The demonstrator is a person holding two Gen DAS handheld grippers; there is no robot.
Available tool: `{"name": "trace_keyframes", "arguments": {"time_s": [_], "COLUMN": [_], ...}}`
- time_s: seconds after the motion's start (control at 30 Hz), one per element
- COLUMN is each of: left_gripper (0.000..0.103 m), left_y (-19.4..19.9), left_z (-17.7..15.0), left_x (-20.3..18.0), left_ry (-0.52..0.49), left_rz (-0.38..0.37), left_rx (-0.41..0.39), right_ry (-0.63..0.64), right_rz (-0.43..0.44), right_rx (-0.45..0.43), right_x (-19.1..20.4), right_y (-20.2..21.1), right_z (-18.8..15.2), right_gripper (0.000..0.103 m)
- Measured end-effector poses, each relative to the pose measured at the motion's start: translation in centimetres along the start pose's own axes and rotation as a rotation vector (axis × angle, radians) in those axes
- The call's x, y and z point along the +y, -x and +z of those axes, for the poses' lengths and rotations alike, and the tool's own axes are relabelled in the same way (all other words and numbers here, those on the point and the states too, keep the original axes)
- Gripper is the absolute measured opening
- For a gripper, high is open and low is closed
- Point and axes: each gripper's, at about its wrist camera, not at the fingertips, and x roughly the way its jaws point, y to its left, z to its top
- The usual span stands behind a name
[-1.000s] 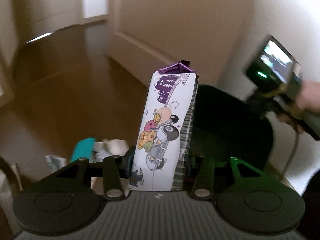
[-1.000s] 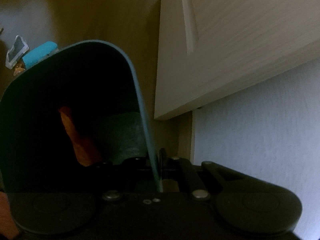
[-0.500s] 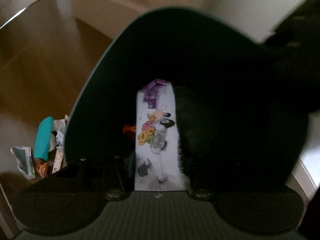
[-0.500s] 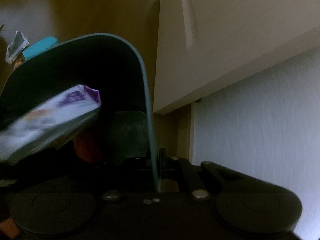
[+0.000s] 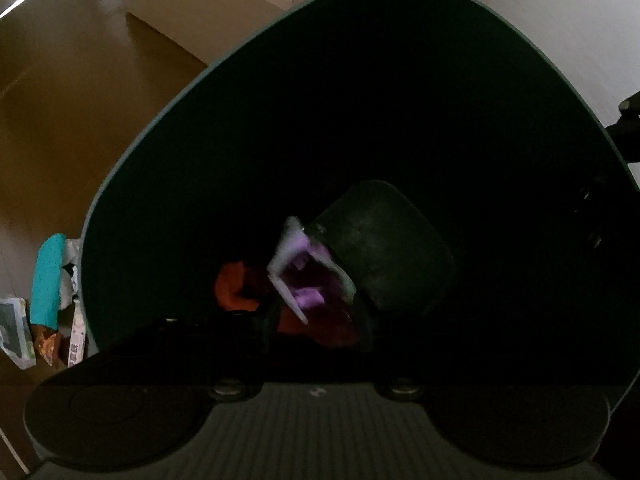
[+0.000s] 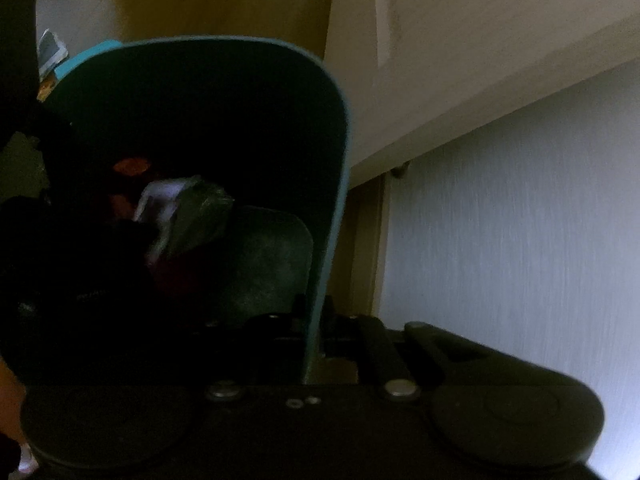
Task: Collect trash
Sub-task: 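Carry the cookie box over the bin and release it from the left tool, then move the open left tool back down to the trash pile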
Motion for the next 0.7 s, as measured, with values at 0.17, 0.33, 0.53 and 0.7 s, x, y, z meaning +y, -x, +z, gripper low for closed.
{"name": "trace_keyframes", "arguments": {"time_s": [0.17,0.33,0.53,0.7], "left_gripper": [0.053,0.067,0.072,0.075], "left_y": [1.6,3.7,7.3,8.4], "left_z": [-0.2,-0.3,-4.0,-5.7], "left_x": [0.5,1.2,2.0,1.5], "left_ry": [-0.007,0.010,0.018,0.016], "left_rz": [-0.029,-0.036,-0.112,-0.124], "left_rx": [-0.047,-0.124,-0.199,-0.229], "right_ry": [0.032,-0.058,-0.056,-0.069], "right_rz": [0.040,0.103,0.155,0.183], "right_rx": [0.038,0.093,0.122,0.147], "right_x": [-0.3,-1.3,0.3,1.0], "right_y": [-1.8,-3.2,-3.4,-4.3], "right_z": [-0.6,-1.9,-3.2,-2.9], "right_gripper": [0.012,0.013,0.020,0.023]}}
